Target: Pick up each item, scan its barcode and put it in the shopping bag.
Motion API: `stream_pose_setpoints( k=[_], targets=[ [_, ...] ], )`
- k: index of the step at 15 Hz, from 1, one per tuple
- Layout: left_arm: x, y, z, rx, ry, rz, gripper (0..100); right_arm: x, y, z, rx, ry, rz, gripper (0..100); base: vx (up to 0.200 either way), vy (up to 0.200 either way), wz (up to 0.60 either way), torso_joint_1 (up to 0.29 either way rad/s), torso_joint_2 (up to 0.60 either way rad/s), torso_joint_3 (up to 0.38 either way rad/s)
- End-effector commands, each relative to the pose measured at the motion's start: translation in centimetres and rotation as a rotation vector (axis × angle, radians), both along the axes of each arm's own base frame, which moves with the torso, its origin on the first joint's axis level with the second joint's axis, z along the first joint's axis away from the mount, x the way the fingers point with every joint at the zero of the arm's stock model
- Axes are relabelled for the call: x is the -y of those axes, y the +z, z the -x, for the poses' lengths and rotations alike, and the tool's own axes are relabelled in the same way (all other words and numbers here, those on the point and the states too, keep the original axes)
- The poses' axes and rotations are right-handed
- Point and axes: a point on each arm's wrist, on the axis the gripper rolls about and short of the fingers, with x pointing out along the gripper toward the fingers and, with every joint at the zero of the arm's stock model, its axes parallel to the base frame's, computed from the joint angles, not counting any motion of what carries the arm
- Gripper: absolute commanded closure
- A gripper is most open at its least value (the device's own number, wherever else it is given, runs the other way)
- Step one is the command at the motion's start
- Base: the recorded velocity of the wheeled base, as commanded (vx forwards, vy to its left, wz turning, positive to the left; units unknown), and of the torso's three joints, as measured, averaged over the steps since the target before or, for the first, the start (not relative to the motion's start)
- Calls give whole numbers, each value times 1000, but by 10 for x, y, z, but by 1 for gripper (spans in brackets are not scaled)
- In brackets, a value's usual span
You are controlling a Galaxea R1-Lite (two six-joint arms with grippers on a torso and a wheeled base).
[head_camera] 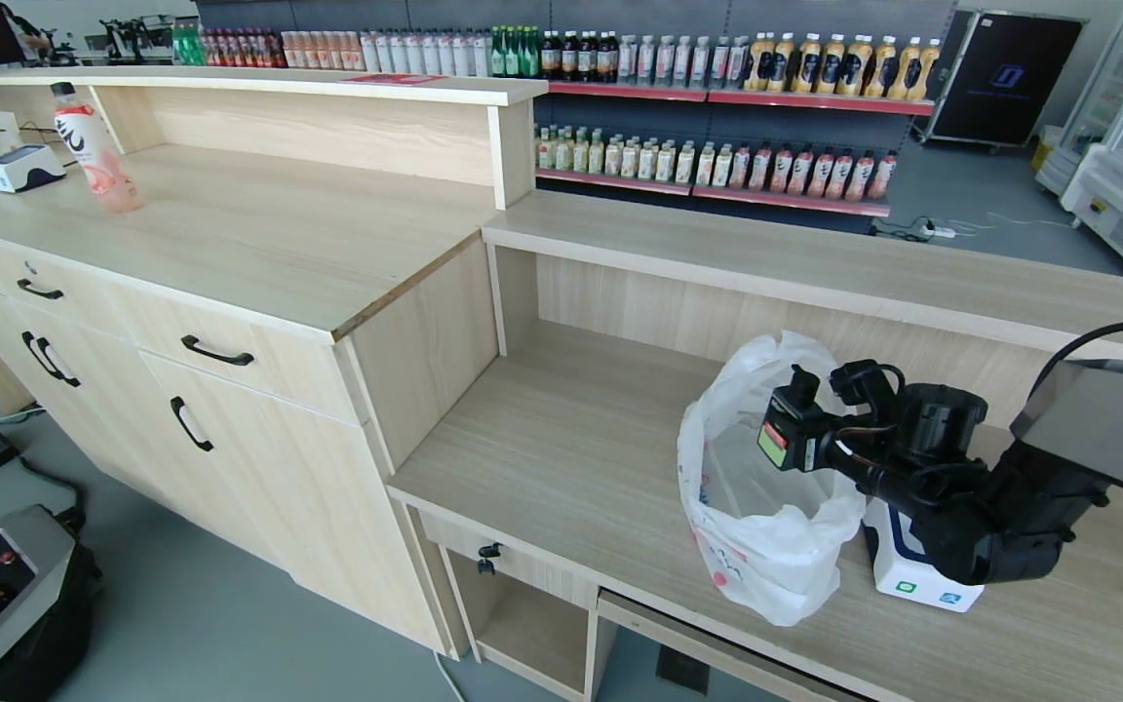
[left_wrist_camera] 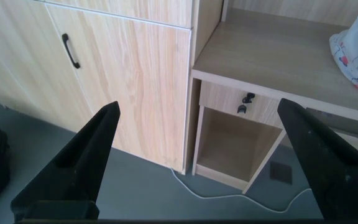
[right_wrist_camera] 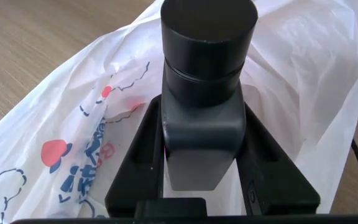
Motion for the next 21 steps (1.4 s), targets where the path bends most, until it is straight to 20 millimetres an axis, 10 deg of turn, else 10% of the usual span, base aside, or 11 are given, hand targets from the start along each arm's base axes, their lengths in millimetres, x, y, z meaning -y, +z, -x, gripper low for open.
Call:
stream_pose_setpoints(
  k=[1,18,19,21],
  targets=[
    [0,0,0,-2,1,0,0,-1,-3,-9,17,1,-2,100,0,0,0,0,0,0],
    [0,0,0,-2,-1,0,0,-2,-30,-16,-33,26,0,100,0,0,0,0,0,0],
    [0,0,0,-2,1,0,0,-2,-30,-16,-34,30,-1,0,0,0,0,0,0,0],
    [0,0,0,-2,1,0,0,-2,-31,-15,-40,34,1,0,0,0,0,0,0,0]
  ],
)
